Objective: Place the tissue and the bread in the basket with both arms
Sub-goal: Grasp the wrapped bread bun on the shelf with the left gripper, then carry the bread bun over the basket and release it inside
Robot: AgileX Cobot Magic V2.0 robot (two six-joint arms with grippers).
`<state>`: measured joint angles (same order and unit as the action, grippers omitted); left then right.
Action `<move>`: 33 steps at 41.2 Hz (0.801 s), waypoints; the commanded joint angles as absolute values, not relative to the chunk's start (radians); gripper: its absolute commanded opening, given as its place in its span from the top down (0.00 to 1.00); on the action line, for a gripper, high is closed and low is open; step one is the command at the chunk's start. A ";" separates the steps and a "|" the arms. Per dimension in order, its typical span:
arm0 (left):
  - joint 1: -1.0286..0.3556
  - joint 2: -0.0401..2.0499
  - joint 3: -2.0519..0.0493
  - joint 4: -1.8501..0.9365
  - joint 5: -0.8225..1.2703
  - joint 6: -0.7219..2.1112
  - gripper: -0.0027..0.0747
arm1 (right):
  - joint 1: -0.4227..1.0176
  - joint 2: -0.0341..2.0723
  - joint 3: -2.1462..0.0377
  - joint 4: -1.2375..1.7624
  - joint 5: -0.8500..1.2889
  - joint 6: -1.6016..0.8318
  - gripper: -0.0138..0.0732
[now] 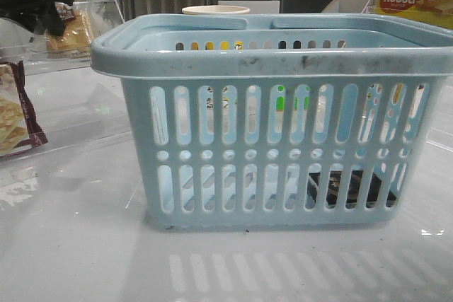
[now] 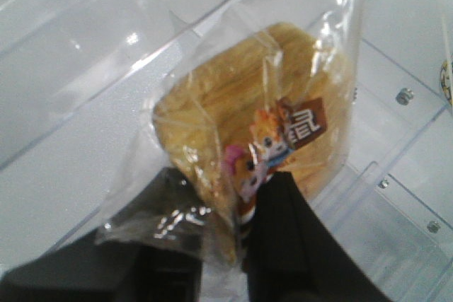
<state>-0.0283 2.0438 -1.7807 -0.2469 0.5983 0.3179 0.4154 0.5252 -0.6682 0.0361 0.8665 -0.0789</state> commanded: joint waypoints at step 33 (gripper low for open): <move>-0.340 1.566 -1.816 -0.263 0.828 0.349 0.85 | 0.413 0.528 -0.694 0.025 0.802 -0.089 0.16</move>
